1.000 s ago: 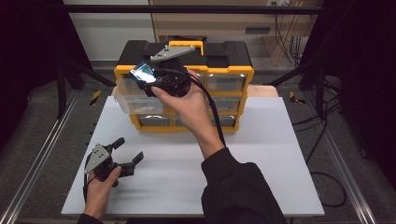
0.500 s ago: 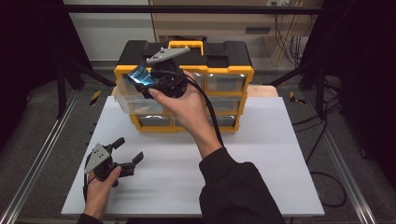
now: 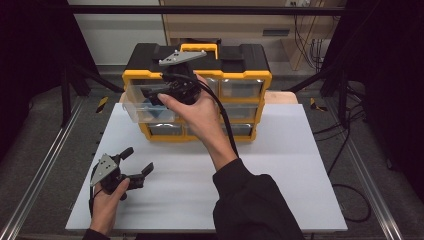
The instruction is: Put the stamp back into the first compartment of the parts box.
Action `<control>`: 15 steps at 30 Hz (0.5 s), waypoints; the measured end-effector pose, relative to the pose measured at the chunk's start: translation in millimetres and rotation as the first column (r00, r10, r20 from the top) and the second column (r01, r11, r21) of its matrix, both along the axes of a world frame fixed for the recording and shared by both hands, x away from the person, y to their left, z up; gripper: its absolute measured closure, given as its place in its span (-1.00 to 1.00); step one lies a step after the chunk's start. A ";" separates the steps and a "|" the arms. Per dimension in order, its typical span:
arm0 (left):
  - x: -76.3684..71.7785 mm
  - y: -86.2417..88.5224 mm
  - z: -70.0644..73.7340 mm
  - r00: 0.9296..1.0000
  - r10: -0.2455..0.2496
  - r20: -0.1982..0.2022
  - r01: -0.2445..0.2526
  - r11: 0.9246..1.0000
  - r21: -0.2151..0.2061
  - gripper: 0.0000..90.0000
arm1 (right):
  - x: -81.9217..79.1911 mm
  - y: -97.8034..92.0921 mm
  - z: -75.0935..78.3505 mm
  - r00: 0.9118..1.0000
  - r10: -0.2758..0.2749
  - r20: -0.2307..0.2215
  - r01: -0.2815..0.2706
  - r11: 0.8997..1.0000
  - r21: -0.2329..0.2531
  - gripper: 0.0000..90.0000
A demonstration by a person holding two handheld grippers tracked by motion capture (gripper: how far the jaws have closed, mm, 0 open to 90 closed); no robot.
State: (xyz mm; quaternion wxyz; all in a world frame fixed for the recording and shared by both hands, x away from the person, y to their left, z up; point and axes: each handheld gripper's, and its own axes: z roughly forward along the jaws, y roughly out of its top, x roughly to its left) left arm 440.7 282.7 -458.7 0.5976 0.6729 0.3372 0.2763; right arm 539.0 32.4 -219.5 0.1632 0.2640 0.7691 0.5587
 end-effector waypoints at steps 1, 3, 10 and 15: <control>0.0 0.0 0.0 1.000 0.000 0.000 0.000 1.000 0.001 -0.91 | -1.0 -0.1 0.5 1.000 -0.013 0.007 0.013 1.000 -0.002 -0.57; 0.0 0.0 0.0 1.000 -0.001 0.000 0.001 1.000 0.002 -0.91 | -1.8 -0.2 0.9 1.000 -0.016 0.010 0.016 1.000 0.000 -0.60; 0.0 -0.1 0.0 1.000 -0.001 0.001 0.001 1.000 0.003 -0.91 | -7.2 -3.4 1.4 0.999 -0.033 0.030 0.032 0.999 0.012 -0.76; 0.1 0.0 -0.1 1.000 -0.001 0.001 0.001 1.000 0.003 -0.91 | -10.1 -6.9 1.4 0.998 -0.040 0.039 0.039 0.999 0.017 -0.77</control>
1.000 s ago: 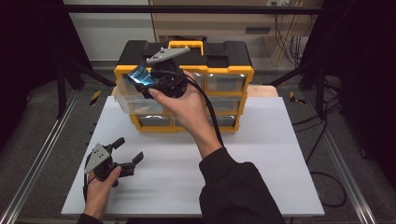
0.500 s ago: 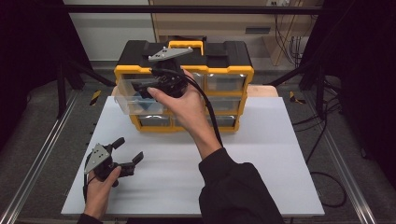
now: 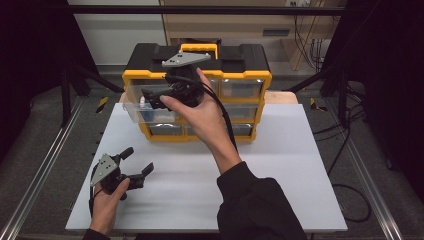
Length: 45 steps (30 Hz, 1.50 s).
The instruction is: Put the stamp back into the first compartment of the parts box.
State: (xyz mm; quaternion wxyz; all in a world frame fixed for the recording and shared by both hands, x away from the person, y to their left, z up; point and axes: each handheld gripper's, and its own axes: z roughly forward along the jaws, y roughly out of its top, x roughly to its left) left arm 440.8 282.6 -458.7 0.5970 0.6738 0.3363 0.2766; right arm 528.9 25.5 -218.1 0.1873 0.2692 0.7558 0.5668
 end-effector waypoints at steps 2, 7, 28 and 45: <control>0.0 0.1 0.0 1.000 0.000 0.000 0.000 1.000 0.000 -0.91 | -1.8 -2.5 -0.4 1.000 -0.003 0.003 0.003 1.000 0.000 -0.79; 0.0 -0.1 0.0 1.000 -0.001 0.000 0.001 1.000 0.003 -0.91 | -6.7 -11.8 -2.7 1.000 -0.013 0.009 0.013 1.000 0.007 -0.81; 0.0 -2.1 -0.4 1.000 -0.006 0.001 0.006 1.000 0.007 -0.91 | -31.5 -66.0 -18.1 0.998 -0.055 0.026 0.055 0.998 0.018 -0.86; 0.0 -2.8 -0.6 1.000 -0.010 0.001 0.010 1.000 0.020 -0.91 | -48.6 -102.0 -35.3 0.996 -0.080 0.026 0.080 0.997 -0.005 -0.88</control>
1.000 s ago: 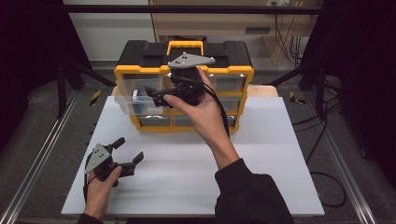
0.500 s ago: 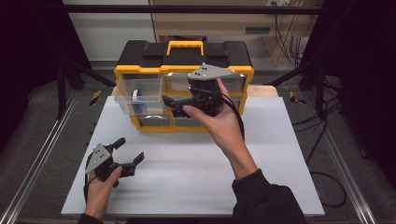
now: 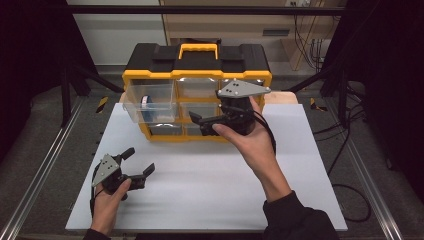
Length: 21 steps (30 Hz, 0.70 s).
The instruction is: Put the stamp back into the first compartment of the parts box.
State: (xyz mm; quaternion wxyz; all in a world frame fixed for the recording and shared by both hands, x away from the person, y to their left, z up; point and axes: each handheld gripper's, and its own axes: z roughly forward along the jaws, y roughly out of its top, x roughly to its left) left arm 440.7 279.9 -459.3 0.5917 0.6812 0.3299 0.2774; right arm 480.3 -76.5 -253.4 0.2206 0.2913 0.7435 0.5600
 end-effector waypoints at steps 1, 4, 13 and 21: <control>0.0 -0.1 0.0 1.000 0.000 0.000 0.000 1.000 0.001 -0.91 | -0.5 -2.3 -1.6 1.000 -0.005 -0.003 0.005 1.000 0.001 -0.88; 0.1 0.1 0.0 1.000 0.001 0.000 -0.001 1.000 0.000 -0.92 | -1.7 -9.5 -6.5 1.000 -0.015 -0.012 0.015 1.000 -0.001 -0.89; 0.1 0.3 0.1 1.000 0.001 0.001 -0.001 1.000 0.001 -0.91 | -5.3 -28.7 -17.2 0.999 -0.048 -0.025 0.048 0.999 -0.015 -0.91; 0.0 0.3 0.2 1.000 0.001 0.001 -0.001 1.000 0.001 -0.91 | -10.0 -43.4 -23.3 0.997 -0.075 -0.025 0.075 0.997 -0.024 -0.92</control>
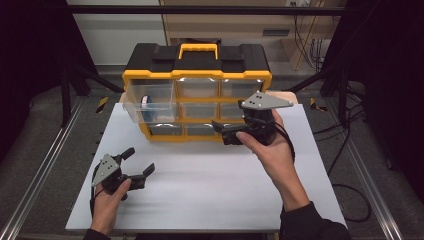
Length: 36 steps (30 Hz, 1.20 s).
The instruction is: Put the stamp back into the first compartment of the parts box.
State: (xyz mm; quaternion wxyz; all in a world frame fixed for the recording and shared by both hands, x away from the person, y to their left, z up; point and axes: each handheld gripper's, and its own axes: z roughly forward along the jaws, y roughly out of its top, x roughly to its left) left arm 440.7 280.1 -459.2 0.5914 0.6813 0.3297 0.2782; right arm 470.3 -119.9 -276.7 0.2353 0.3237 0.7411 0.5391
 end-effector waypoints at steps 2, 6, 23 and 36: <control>0.0 -0.1 0.0 1.000 0.000 0.000 0.000 1.000 0.000 -0.91 | -0.9 -3.6 -1.5 1.000 -0.009 -0.002 0.009 1.000 -0.003 -0.92; 0.0 -0.6 0.0 1.000 -0.003 0.001 0.003 1.000 0.000 -0.91 | -2.5 -11.2 -6.7 1.000 -0.029 -0.003 0.029 1.000 -0.012 -0.92; -0.3 -1.7 0.0 1.000 -0.013 0.001 0.013 1.000 0.006 -0.91 | -10.8 -47.7 -21.0 0.995 -0.103 -0.004 0.103 0.995 -0.003 -0.93; -0.3 -2.3 -0.5 1.000 -0.013 0.000 0.013 1.000 0.010 -0.91 | -17.7 -70.9 -38.0 0.990 -0.144 -0.006 0.144 0.990 0.006 -0.94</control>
